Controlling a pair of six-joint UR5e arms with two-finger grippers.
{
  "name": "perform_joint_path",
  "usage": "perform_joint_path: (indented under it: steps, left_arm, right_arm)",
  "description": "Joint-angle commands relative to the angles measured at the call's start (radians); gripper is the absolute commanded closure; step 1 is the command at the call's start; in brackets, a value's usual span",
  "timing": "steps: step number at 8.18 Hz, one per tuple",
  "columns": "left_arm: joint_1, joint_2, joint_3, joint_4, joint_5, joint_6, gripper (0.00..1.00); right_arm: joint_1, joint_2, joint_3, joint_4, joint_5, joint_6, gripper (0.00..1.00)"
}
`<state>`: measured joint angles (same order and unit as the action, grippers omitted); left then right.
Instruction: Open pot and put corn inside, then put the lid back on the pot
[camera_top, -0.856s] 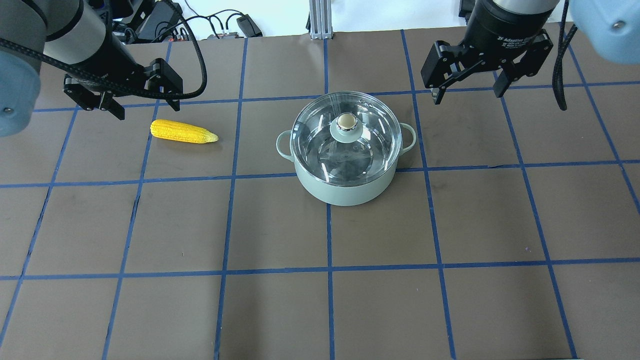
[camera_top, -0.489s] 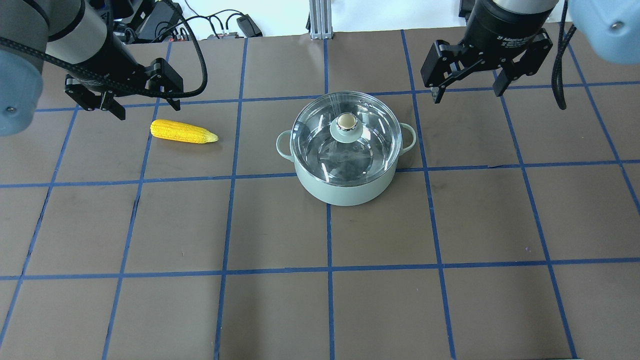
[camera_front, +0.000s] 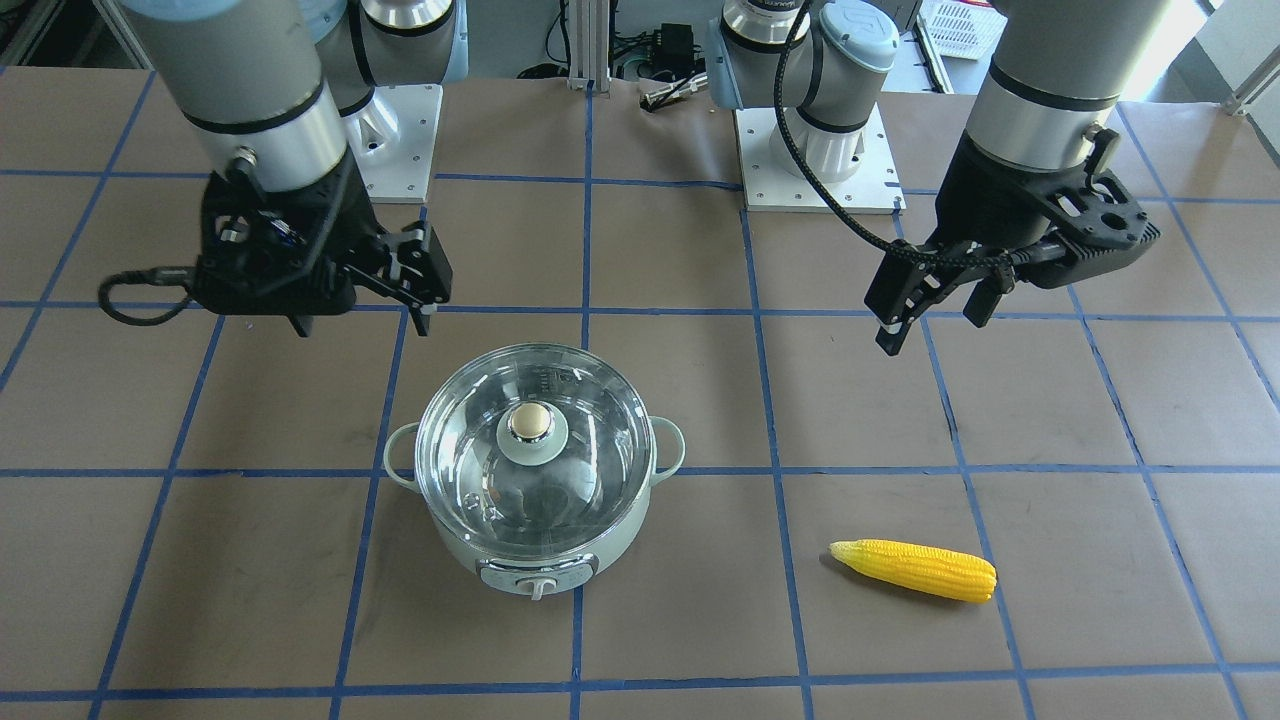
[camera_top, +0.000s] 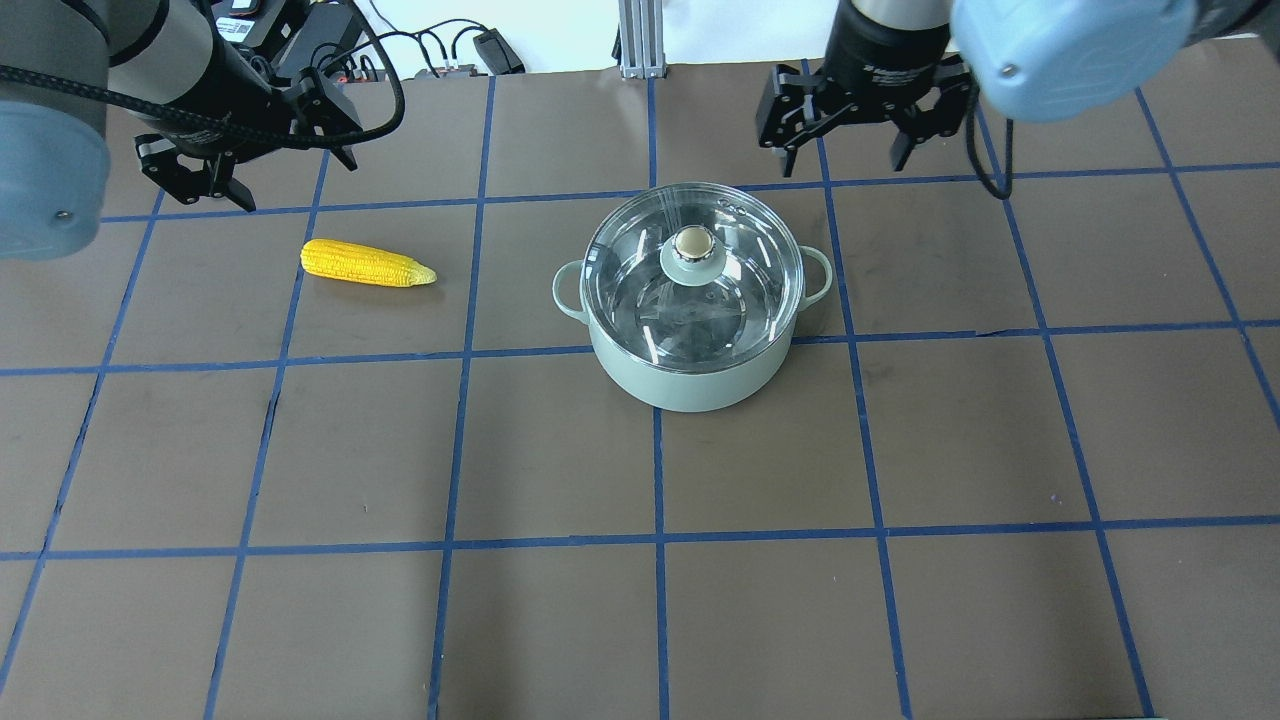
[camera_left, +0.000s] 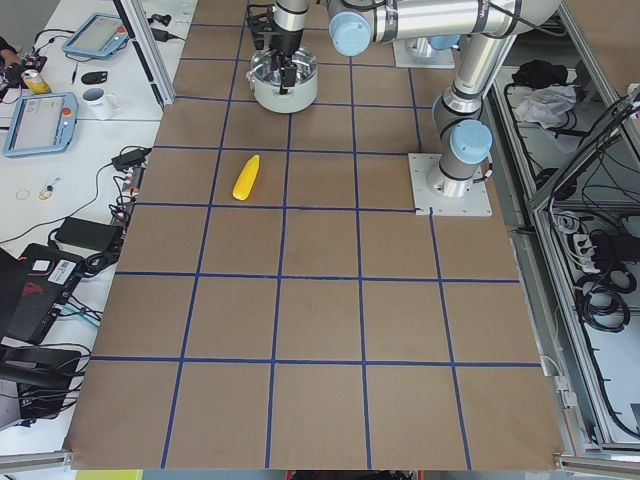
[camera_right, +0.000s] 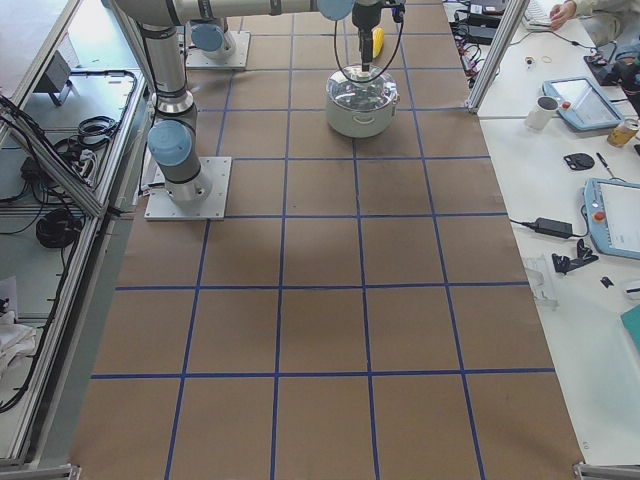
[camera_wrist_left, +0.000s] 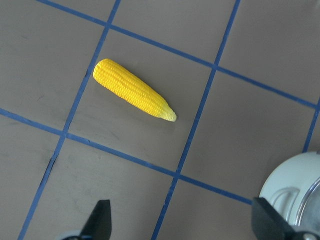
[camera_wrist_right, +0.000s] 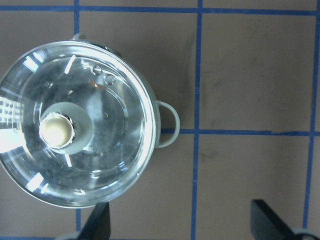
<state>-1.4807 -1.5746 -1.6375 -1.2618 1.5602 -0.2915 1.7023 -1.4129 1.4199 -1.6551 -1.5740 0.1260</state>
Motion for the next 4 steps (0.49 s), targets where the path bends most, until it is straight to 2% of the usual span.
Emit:
perform_joint_path:
  steps: [1, 2, 4]
  left_arm:
    - [0.005, -0.079, 0.001, 0.079, 0.003, -0.287, 0.0]
    - [0.028, -0.103, 0.001, 0.079, 0.003, -0.393, 0.0]
    - [0.139, -0.178, -0.001, 0.079, -0.011, -0.426, 0.0]
  right_arm:
    - [0.095, 0.126, -0.013, -0.152, 0.002, 0.194, 0.0]
    - [0.12, 0.175, -0.012, -0.201, 0.002, 0.254, 0.0]
    - [0.165, 0.215, -0.004, -0.235, 0.002, 0.316, 0.0]
